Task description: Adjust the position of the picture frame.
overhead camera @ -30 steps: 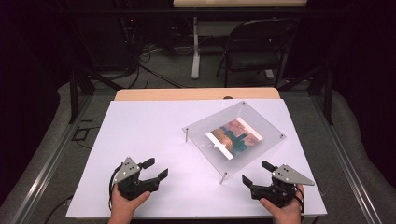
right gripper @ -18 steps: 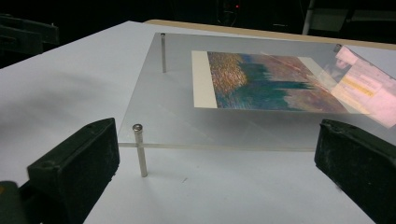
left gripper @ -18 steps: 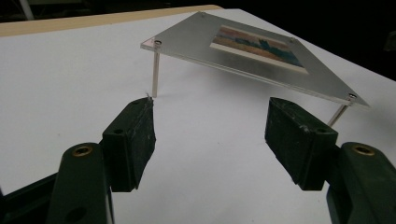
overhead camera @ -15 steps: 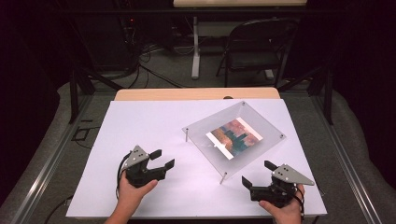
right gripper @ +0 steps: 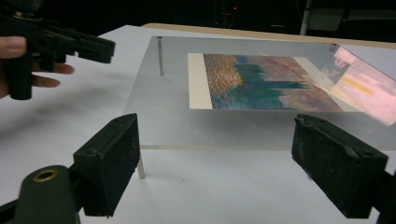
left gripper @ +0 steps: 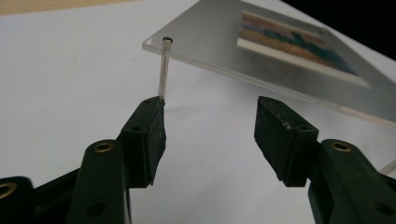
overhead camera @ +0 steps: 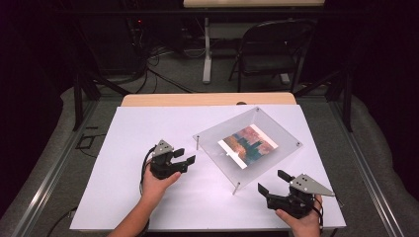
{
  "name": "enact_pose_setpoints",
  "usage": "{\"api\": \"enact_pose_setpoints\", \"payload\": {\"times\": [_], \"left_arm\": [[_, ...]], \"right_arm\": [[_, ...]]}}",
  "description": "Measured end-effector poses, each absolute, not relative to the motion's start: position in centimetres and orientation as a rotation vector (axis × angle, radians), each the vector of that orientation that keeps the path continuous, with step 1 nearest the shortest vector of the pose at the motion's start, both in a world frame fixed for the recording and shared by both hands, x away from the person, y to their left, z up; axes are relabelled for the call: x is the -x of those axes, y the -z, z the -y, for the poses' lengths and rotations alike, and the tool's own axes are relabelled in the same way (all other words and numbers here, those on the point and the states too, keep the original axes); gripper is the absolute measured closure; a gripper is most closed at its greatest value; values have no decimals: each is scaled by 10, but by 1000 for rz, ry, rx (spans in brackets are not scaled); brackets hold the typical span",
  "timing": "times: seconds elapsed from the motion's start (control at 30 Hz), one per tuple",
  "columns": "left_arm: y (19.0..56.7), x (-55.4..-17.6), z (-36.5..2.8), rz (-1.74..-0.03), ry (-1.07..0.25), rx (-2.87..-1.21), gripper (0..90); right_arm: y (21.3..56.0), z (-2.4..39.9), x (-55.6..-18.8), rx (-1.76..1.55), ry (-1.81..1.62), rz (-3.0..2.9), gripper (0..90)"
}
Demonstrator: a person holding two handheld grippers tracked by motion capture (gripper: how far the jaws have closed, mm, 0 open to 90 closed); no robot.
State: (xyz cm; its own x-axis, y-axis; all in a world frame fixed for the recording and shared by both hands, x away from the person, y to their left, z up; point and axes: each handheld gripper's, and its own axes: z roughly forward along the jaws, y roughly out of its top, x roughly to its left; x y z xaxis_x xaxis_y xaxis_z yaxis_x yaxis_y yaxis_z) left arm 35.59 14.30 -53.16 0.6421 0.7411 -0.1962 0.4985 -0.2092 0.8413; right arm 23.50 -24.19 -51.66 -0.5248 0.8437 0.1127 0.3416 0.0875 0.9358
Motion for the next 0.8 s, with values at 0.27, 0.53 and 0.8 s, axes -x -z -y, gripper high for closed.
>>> {"api": "enact_pose_setpoints", "payload": {"times": [0.27, 0.53, 0.8], "left_arm": [[544, -380, -137, -1033, -351, -1886, 442], [552, -401, -128, -1022, -288, -1928, 534], [558, -419, -119, -1051, -314, -1928, 631]], "right_arm": [[519, 242, -236, -1139, -1503, -1985, 478], [519, 236, -233, -1067, -1536, -2031, 533], [520, 235, -234, -1046, -1529, -2056, 518]]}}
